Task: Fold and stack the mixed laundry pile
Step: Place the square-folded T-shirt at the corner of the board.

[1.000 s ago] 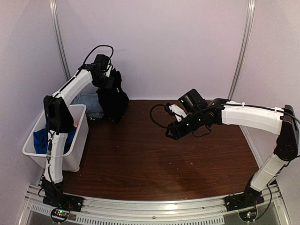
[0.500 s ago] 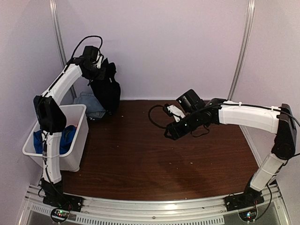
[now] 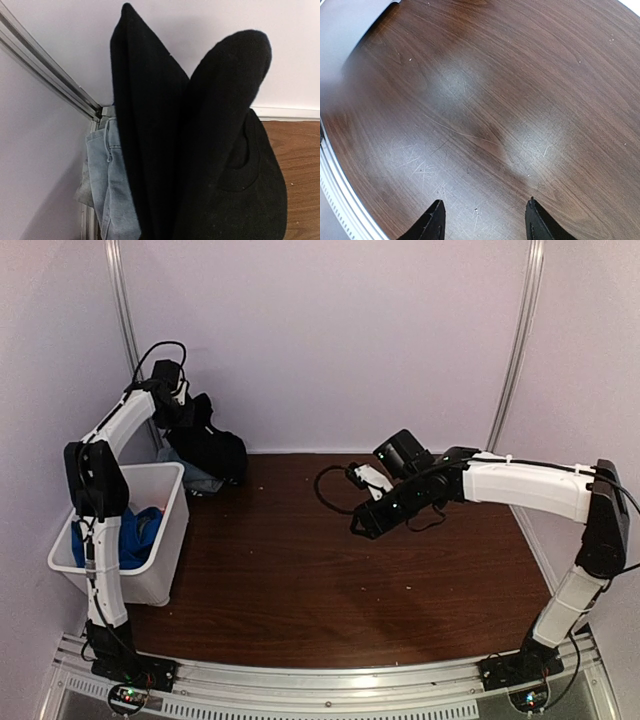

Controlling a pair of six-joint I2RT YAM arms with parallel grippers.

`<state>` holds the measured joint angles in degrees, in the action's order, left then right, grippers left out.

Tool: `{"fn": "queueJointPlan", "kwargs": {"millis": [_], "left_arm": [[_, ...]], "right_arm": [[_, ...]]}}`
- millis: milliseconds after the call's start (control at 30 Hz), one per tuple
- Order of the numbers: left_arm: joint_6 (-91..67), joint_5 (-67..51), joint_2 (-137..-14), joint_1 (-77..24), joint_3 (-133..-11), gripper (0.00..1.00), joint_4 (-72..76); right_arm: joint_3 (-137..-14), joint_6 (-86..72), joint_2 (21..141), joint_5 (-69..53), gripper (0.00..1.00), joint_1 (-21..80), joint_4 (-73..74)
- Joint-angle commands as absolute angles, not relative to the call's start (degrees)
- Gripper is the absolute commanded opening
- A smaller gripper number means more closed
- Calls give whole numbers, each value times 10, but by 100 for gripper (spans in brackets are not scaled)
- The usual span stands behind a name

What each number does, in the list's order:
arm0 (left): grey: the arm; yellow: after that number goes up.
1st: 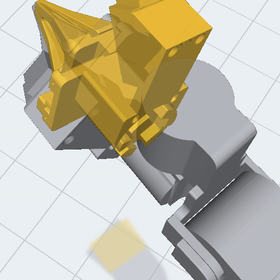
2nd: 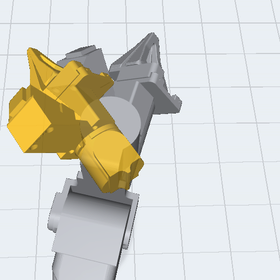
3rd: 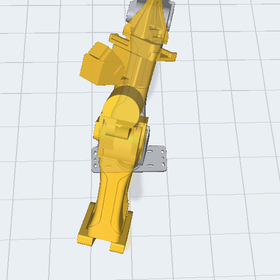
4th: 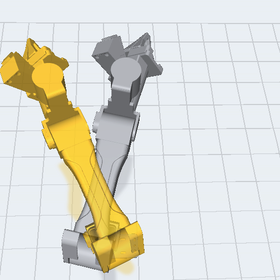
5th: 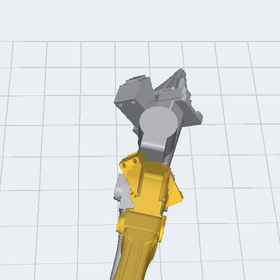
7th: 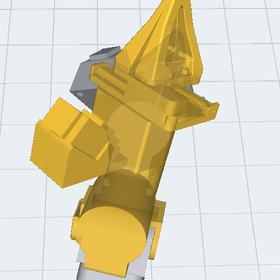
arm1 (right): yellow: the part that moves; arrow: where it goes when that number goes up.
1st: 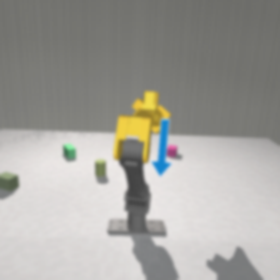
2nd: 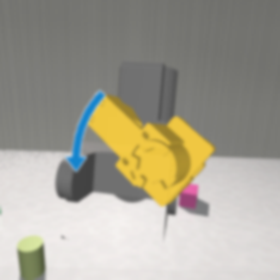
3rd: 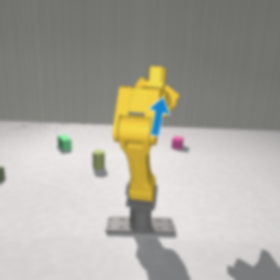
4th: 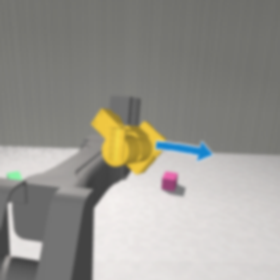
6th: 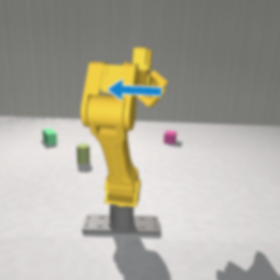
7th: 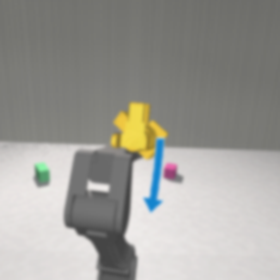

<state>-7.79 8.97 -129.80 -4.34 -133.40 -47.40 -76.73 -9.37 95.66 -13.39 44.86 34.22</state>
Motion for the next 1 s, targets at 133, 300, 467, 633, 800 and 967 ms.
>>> {"fn": "queueJointPlan", "kwargs": {"millis": [133,300,467,633,800,967], "left_arm": [[-32,112,-1345,8,-1340,0,-375],[-46,88,-1375,41,-1343,0,-357],[-52,105,-1389,61,-1341,2,-357],[-70,118,-1389,78,-1343,46,-373],[-81,146,-1361,81,-1341,65,-394],[-88,119,-1301,82,-1320,77,-404]], "right_arm": [[-798,-103,971,-140,54,446,377],[-817,-111,982,-141,54,445,397],[-836,-119,990,-138,54,445,407],[-846,-125,991,-128,56,445,410],[-854,-129,980,-109,62,432,406],[-840,-128,957,-111,64,389,393]]}}
